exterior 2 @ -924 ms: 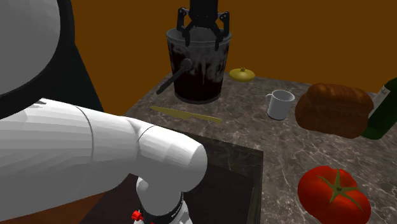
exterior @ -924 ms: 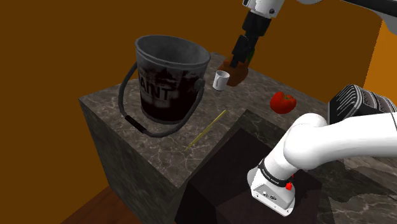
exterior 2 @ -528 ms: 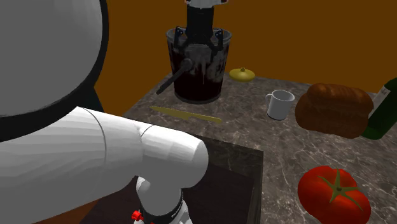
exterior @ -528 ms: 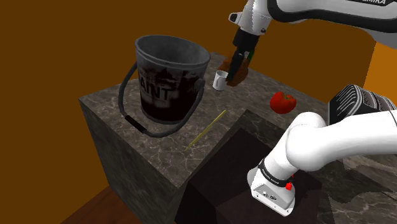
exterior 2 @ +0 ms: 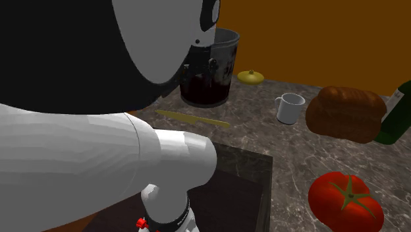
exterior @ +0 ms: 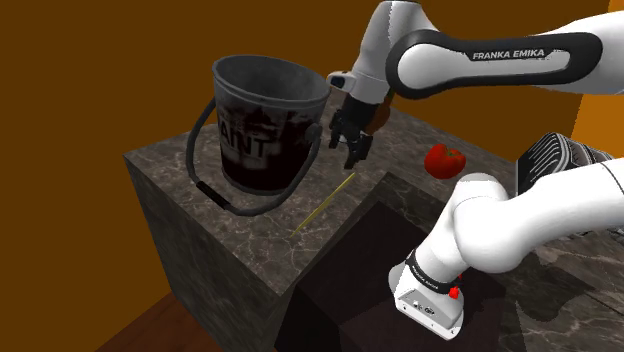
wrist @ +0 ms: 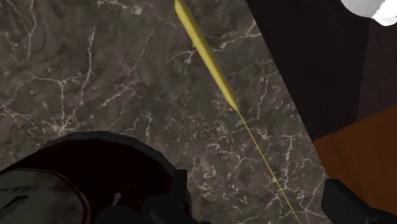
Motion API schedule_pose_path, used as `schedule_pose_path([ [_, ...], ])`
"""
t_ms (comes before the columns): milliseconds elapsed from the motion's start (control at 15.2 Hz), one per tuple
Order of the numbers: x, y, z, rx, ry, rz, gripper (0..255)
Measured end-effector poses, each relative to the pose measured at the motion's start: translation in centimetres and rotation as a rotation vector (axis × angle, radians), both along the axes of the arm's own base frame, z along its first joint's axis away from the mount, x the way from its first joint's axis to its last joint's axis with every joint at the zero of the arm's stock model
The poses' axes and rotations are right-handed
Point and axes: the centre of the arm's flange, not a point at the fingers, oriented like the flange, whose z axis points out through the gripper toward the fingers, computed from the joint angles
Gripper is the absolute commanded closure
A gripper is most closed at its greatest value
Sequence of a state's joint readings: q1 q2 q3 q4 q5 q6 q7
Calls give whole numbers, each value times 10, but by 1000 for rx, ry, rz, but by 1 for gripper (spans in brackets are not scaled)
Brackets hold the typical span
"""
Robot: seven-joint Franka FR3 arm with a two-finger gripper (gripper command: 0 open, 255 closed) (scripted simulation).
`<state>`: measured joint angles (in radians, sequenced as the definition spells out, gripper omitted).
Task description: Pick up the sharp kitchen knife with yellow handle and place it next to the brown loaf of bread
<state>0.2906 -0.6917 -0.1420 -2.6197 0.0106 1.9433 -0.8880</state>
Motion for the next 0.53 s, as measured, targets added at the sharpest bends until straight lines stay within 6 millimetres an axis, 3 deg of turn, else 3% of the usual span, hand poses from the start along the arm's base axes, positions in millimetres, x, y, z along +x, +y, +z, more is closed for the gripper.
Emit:
schedule_pose_path([
  [132,-1,11,-23,4,-4,160,0],
  [528,3,24,-48,33,-205,462,0],
])
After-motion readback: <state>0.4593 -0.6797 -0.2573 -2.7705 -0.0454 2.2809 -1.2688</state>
